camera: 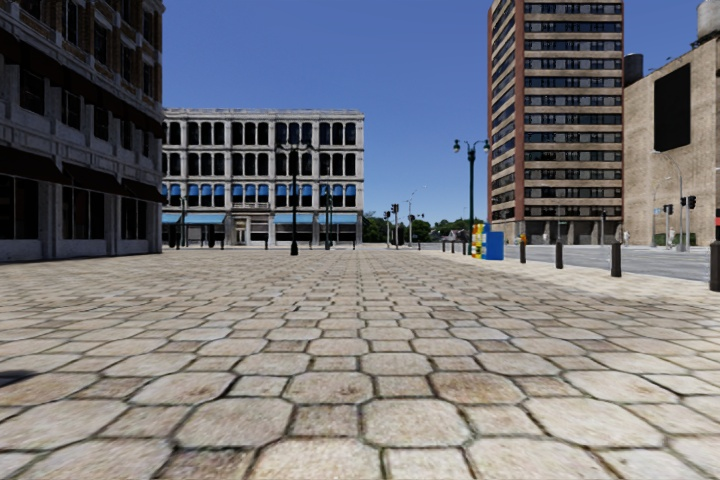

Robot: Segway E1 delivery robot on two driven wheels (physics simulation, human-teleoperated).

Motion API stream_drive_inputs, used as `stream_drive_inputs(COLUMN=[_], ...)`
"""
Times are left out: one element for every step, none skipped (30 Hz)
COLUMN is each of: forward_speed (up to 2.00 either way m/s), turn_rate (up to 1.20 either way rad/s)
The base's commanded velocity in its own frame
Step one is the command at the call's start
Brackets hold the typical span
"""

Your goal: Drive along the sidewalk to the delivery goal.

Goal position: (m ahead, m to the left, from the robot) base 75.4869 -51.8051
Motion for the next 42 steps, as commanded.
stream_drive_inputs(forward_speed=[2.00,2.00,2.00,2.00,2.00,2.00,2.00,2.00,2.00,2.00,2.00,2.00,2.00,2.00,2.00,2.00,2.00,2.00,2.00,2.00,2.00,2.00,2.00,2.00,2.00,2.00,2.00,2.00,2.00,2.00,2.00,2.00,2.00,2.00,2.00,2.00,2.00,2.00,2.00,2.00,2.00,2.00], turn_rate=[0.00,0.00,0.00,0.00,0.00,0.00,0.00,0.00,0.00,0.00,0.00,0.00,0.00,0.00,0.00,0.00,0.00,0.00,0.00,0.00,0.00,0.00,0.00,0.00,0.00,0.00,0.00,0.00,0.00,0.00,0.00,0.00,0.00,0.00,0.00,0.00,0.00,0.00,0.00,0.00,0.00,0.00])
